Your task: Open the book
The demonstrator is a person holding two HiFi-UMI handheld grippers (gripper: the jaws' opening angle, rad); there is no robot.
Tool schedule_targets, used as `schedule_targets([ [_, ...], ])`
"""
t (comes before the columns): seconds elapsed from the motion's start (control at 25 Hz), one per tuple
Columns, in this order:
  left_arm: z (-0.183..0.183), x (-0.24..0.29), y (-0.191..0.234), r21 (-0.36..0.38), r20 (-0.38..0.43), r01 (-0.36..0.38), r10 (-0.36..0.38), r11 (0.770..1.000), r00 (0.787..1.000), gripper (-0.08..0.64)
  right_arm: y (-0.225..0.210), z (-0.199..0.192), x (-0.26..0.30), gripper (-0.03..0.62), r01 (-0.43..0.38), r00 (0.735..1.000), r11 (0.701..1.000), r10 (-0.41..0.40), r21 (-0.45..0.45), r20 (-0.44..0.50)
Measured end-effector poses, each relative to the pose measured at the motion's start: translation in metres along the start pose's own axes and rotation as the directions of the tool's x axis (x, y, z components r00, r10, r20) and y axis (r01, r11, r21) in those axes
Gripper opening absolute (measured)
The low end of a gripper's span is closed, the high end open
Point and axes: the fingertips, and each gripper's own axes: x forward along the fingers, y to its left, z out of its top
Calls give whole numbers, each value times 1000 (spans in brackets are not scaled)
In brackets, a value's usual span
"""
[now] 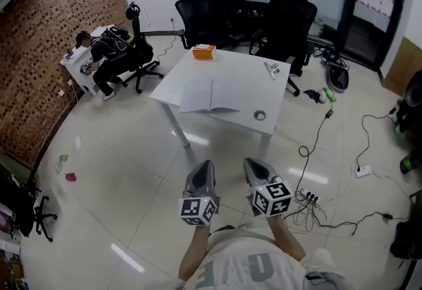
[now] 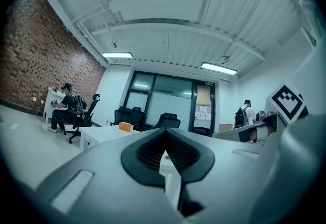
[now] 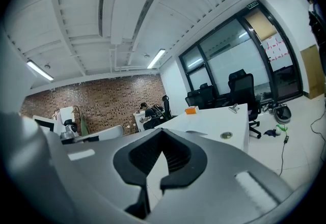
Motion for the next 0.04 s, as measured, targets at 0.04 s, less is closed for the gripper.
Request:
schedule_targets([
  [0.04, -1, -1, 0, -3, -2, -1, 1, 1000, 1000, 17, 0, -1, -2, 2, 2, 1000, 1000, -2, 1, 0],
])
